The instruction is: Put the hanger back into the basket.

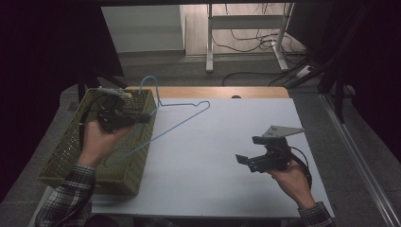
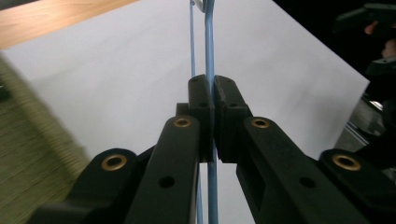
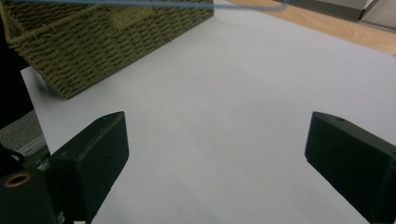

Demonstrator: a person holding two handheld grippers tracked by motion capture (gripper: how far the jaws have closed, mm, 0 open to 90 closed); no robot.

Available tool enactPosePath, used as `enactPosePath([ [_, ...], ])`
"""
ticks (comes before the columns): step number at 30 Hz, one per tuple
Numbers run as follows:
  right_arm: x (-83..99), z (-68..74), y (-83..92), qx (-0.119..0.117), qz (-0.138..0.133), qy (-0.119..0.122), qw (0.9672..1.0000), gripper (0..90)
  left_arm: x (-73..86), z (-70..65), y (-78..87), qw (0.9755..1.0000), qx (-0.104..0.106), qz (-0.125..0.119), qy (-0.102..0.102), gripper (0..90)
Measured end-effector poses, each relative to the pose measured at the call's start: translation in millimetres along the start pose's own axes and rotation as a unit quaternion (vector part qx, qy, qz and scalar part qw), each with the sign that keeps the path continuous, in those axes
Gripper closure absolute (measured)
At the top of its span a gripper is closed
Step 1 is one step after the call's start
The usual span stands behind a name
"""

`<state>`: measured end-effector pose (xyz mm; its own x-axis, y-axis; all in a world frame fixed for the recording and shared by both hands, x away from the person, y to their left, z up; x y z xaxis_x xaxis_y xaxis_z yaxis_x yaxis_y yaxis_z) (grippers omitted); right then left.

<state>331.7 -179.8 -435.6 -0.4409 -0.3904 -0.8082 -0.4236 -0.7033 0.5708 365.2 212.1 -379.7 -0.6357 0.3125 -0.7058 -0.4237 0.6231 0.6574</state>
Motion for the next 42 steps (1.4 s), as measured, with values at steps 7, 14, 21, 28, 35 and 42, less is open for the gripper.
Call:
enactPosePath([
  [7,16.0,-8.1,4.2,0.011,0.008,-0.014,0.9998,6.0,11.9,32.1,34.7,0.9991,-0.036,-0.018,0.016,87.6],
  [14,24.1,-11.3,3.4,0.014,0.016,-0.021,0.9995,6.1,28.4,60.3,64.2,0.9968,-0.059,-0.039,0.036,87.6],
  [21,33.4,-14.9,5.7,0.021,0.019,-0.027,0.9992,6.1,49.6,89.3,91.7,0.9935,-0.081,-0.058,0.055,87.6],
  [28,39.3,-18.3,7.3,0.025,0.023,-0.035,0.9988,6.1,72.0,114.7,102.5,0.9906,-0.097,-0.070,0.065,87.6],
  [35,43.8,-19.3,4.2,0.023,0.034,-0.036,0.9985,6.1,94.4,139.8,80.8,0.9886,-0.097,-0.080,0.083,87.5],
  [42,48.3,-20.7,4.9,0.024,0.032,-0.035,0.9986,5.8,113.5,155.7,50.7,0.9873,-0.104,-0.048,0.110,87.5],
])
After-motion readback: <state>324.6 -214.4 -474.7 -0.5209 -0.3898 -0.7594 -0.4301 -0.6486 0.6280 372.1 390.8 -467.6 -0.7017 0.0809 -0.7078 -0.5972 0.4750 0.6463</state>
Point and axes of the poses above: each handheld gripper's, and its own axes: y roughly backward along the jaws, x roughly out of its underside, z roughly to its left, the point moved 6 cm from there along -y, roughly forward along the jaws, and after that the axes turned 2 degrees about -x, right-handed, at the moved point
